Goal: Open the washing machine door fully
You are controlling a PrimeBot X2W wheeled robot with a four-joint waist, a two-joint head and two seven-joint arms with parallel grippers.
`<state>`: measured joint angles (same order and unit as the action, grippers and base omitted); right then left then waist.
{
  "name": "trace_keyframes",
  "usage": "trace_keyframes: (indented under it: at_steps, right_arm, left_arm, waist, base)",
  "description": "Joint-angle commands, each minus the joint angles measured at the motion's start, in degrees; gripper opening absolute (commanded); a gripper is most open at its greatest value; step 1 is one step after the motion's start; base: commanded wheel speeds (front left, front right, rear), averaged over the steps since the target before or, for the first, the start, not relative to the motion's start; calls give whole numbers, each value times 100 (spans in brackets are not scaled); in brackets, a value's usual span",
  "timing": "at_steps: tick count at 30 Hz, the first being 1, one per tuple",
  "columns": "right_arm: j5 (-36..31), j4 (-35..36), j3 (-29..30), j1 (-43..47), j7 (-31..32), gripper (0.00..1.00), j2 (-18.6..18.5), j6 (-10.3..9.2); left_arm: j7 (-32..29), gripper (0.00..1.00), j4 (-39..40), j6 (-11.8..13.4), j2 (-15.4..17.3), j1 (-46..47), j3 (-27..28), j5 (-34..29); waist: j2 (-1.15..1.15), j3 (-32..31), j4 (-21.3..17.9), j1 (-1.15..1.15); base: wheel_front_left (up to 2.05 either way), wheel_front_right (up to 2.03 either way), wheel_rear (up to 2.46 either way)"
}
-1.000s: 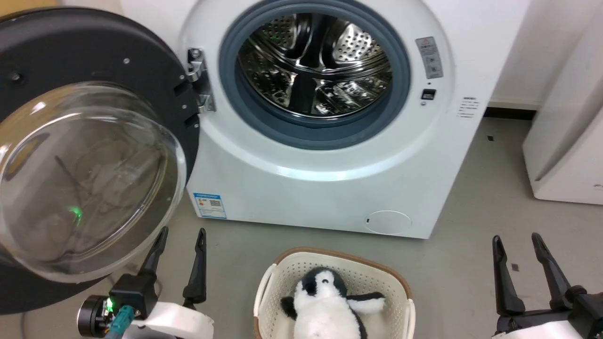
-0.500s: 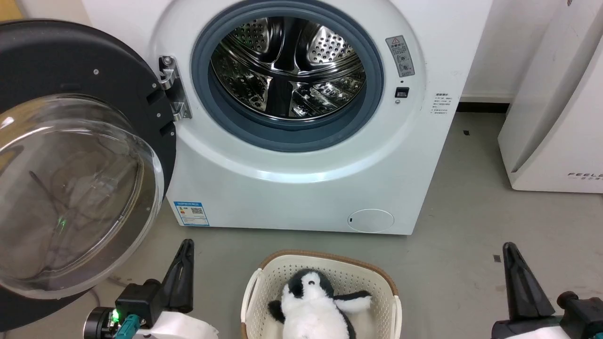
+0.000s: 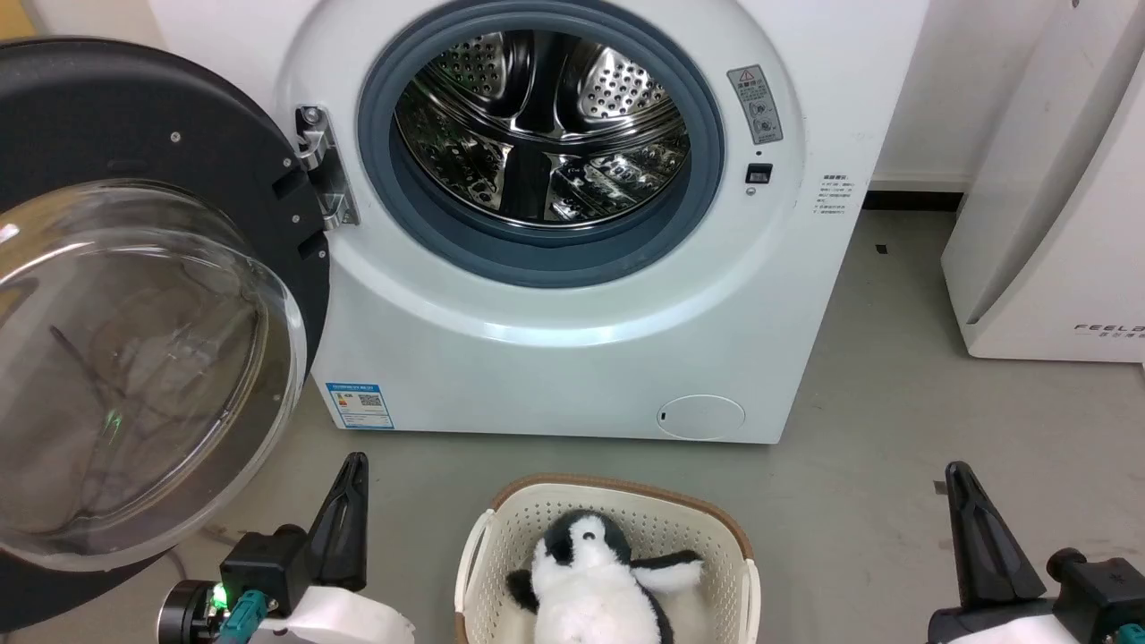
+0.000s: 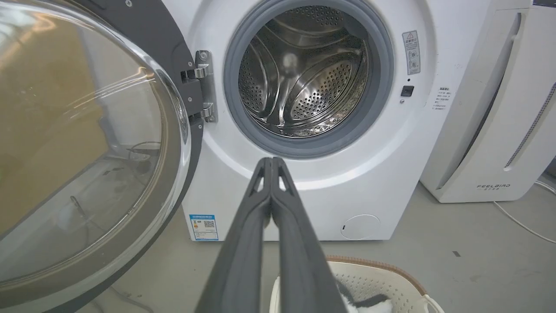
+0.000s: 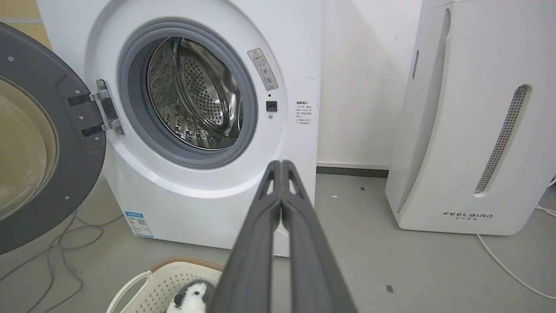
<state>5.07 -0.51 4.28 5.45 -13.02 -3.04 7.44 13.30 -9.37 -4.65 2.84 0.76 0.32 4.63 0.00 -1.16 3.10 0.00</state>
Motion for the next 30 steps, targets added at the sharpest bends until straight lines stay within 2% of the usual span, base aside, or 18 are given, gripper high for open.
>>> trace_keyframes:
  at_steps: [1, 30]
  right_arm:
    - [-22, 6, -20, -59, 28, 0, 2, 1]
    - [-152, 18, -129, -189, 370, 0, 6, 2]
  left_arm:
    - [-24, 0, 44, 33, 1, -10, -4, -54]
    - [-374, 0, 283, 149, 1, -28, -12, -164]
  waist:
    - [0, 1, -2, 0]
    - [0, 32, -84, 0]
  base:
    - [0, 0, 0]
    - [0, 0, 0]
